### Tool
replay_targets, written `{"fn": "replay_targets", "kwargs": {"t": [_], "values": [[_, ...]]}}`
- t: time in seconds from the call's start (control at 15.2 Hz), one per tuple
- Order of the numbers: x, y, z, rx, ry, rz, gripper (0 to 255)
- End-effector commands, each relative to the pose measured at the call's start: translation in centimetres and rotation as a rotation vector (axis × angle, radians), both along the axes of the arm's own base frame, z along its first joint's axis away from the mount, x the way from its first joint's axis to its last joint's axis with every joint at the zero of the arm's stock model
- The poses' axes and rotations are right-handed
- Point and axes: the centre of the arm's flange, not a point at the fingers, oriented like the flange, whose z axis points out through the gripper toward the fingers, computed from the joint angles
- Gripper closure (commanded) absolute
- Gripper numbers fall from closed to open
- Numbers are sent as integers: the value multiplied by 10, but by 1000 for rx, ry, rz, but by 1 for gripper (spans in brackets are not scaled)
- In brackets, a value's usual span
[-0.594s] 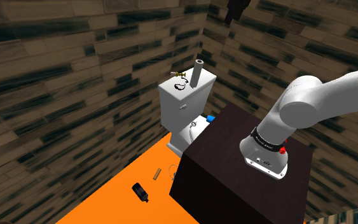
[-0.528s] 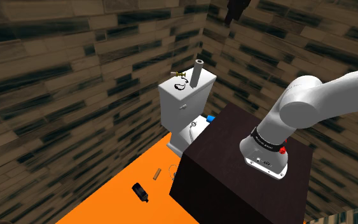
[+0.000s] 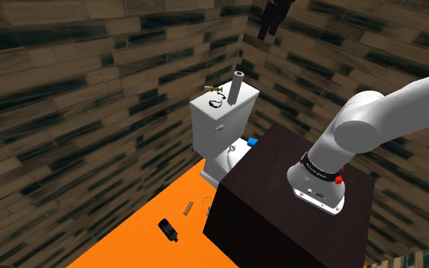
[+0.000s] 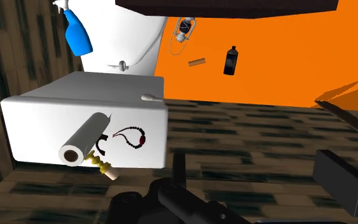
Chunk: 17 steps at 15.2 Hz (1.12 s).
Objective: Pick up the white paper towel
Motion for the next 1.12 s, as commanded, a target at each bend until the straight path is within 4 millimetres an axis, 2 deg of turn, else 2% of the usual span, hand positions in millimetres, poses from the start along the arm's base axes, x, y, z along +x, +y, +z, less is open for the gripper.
{"fn": "replay_targets", "kwargs": {"t": [0.0,1.06], "values": [[14,-14,-19,0,6,-6,0],[116,-146,-155,1,60,-60,0]]}}
